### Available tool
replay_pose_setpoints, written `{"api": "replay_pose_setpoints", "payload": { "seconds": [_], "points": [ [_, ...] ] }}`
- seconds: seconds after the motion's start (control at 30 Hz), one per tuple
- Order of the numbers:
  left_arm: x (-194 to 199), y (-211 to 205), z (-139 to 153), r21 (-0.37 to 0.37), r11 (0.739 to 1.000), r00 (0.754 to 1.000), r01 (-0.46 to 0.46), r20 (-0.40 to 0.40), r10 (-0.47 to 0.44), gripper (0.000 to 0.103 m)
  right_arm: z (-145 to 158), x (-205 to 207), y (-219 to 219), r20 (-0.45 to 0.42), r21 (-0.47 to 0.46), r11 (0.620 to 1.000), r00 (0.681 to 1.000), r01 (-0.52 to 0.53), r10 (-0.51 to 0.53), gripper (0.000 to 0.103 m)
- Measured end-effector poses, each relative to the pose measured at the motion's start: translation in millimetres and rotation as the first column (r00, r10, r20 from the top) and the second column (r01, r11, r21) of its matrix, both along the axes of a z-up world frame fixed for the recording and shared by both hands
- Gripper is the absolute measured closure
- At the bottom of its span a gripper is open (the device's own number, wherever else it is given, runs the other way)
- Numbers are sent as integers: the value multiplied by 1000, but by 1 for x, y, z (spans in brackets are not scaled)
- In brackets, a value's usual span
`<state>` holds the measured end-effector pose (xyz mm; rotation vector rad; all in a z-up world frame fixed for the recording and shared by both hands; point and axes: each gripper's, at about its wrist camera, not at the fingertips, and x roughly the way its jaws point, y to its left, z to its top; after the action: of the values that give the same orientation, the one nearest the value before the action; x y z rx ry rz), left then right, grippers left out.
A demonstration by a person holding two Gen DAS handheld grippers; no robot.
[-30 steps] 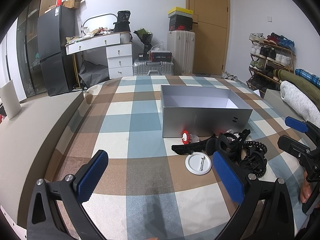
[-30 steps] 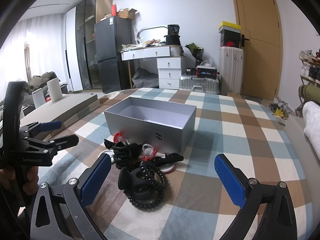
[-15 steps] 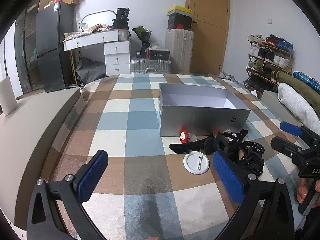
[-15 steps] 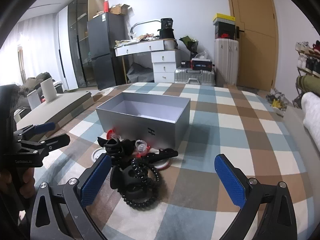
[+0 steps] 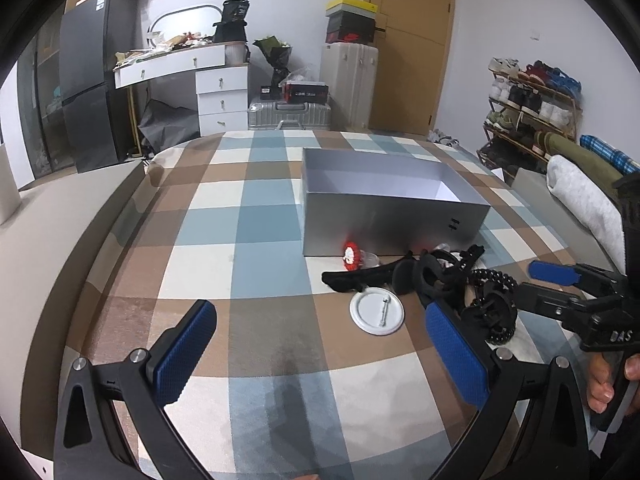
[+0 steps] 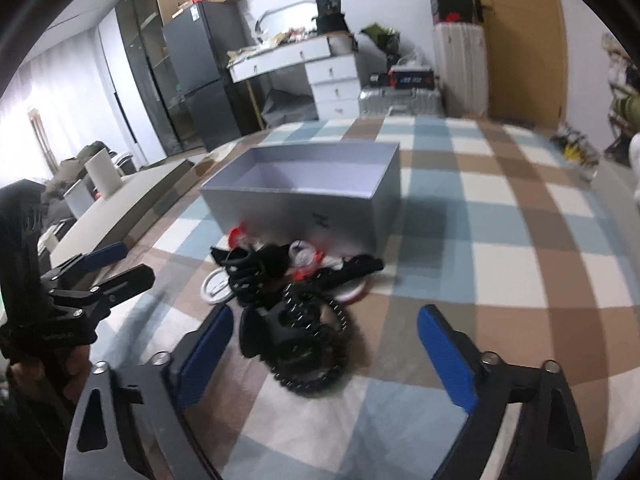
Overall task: Organize jewelry
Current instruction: 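Lower the right tool onto the black claw clip and close it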
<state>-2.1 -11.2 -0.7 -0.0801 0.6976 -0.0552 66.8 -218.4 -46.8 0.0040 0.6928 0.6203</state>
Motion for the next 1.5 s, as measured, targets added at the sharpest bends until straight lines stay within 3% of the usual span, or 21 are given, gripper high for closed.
{"api": "replay_pose_setpoints", "payload": {
  "seconds": [0.17, 0.27, 0.37, 0.63, 0.77, 1.2, 1.5],
  "points": [
    [0, -2, 0, 6, 1000, 1000, 10, -4, -10, 1, -7, 10, -5, -108, 79, 997, 994, -9, 17, 29],
    [0, -2, 0, 9, 1000, 1000, 11, -4, -11, 1, -9, 15, -7, -149, 109, 994, 989, -6, 23, 42],
    [-1, -3, 0, 8, 1000, 1000, 12, -4, -12, 1, -11, 18, -7, -178, 119, 993, 984, 4, 18, 45],
    [-2, -6, 1, 12, 1000, 1000, 16, -5, -16, 1, -11, 22, -1, -188, 121, 993, 982, -7, 30, 63],
    [-2, -7, 2, 18, 1000, 1000, 19, -5, -19, 1, -7, 21, -1, -165, 134, 991, 985, -23, 46, 93],
    [-1, -19, 1, -4, 998, 998, 63, -33, -63, 1, 12, 3, -15, -58, 222, 974, 997, -40, 54, 94],
    [1, -47, -3, -39, 990, 987, 132, -81, -135, 1, 12, 0, -32, -57, 266, 964, 998, -25, 41, 94]
  ]
}}
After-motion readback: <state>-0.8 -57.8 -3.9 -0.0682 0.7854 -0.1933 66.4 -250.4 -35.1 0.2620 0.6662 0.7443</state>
